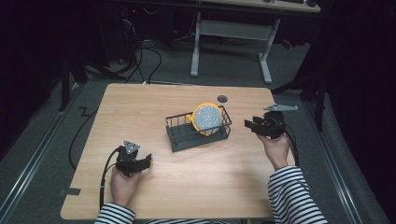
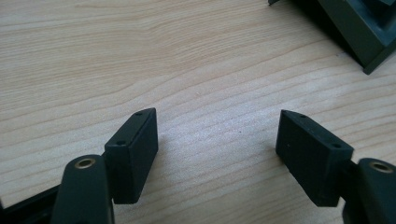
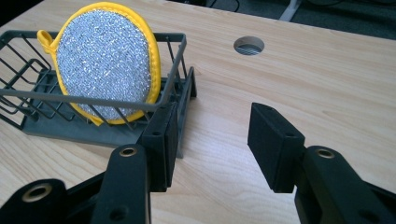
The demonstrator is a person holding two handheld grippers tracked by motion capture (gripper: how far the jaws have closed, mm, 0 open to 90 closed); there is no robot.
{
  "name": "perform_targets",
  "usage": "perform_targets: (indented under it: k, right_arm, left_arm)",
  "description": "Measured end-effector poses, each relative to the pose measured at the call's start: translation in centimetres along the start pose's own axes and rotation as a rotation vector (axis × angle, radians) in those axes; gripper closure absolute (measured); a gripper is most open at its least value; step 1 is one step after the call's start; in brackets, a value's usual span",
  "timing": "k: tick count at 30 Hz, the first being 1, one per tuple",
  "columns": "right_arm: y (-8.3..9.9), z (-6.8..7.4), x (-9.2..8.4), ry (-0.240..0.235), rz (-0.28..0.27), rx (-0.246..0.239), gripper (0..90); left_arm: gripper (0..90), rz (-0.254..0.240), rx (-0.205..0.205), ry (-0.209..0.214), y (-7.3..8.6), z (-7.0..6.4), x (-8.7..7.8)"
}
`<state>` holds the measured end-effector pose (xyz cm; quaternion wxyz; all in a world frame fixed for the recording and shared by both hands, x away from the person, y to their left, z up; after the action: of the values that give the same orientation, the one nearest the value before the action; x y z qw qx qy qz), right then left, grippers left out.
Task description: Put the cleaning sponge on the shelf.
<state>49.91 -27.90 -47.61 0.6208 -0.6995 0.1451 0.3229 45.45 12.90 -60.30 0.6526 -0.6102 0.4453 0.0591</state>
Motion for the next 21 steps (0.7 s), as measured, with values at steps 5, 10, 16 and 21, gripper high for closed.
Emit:
perform_targets:
  k: [5,10,16,21]
  right_arm:
    - [1.3,-0.7,-0.9,0.007,-0.008,0.019,53.0]
    - [2.4,-1.2,-1.5,0.011,-0.016,0.040,53.0]
    - [4.0,-1.5,-2.0,0.010,-0.013,0.057,53.0]
    - [5.4,-1.5,-2.0,0.021,-0.004,0.050,53.0]
  left_arm:
    - [30.4,0.000,0.000,0.000,0.0,0.0,0.0]
    - [30.4,0.000,0.000,0.000,0.0,0.0,0.0]
    - [30.4,0.000,0.000,0.000,0.0,0.0,0.0]
    - [30.4,0.000,0.000,0.000,0.0,0.0,0.0]
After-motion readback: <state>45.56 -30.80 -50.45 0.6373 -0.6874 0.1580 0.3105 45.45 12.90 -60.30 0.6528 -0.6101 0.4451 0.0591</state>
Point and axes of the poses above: each handheld gripper's, and its own axes: x roughly forward along the jaws, y roughly out of its underside, z roughly to its left, the point moved 10 cm from there along x, roughly forward along the jaws, and after that the axes turned 11 degrees about y, right-handed, at the moved point
